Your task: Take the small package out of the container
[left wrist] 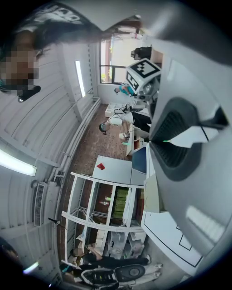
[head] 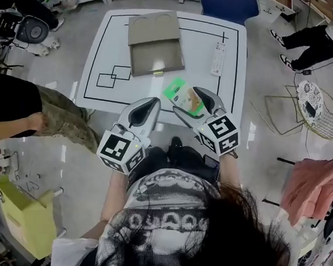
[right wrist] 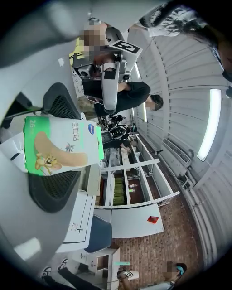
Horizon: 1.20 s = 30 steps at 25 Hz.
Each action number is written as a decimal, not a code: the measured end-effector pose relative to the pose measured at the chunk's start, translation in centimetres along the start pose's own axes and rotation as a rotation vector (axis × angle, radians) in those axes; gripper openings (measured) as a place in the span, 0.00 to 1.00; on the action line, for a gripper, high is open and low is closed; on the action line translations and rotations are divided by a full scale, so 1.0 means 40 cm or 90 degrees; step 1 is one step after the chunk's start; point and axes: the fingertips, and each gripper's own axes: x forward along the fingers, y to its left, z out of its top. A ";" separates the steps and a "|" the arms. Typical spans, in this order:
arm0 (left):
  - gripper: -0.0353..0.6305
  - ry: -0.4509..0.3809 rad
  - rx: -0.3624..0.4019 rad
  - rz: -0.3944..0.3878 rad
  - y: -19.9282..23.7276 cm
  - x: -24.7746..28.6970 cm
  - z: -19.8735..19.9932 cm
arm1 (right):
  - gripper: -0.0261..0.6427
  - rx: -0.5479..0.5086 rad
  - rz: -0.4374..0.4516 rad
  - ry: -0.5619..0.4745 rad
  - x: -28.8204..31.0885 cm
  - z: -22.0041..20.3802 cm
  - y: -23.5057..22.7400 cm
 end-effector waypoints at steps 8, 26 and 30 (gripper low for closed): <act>0.05 0.013 0.008 -0.028 -0.012 -0.048 -0.016 | 0.58 0.035 -0.035 -0.029 -0.028 0.012 0.037; 0.05 0.008 0.017 -0.089 -0.066 -0.292 -0.075 | 0.58 0.089 -0.106 -0.047 -0.104 -0.048 0.280; 0.05 0.006 0.020 -0.100 -0.083 -0.325 -0.081 | 0.58 0.093 -0.114 -0.052 -0.119 -0.057 0.315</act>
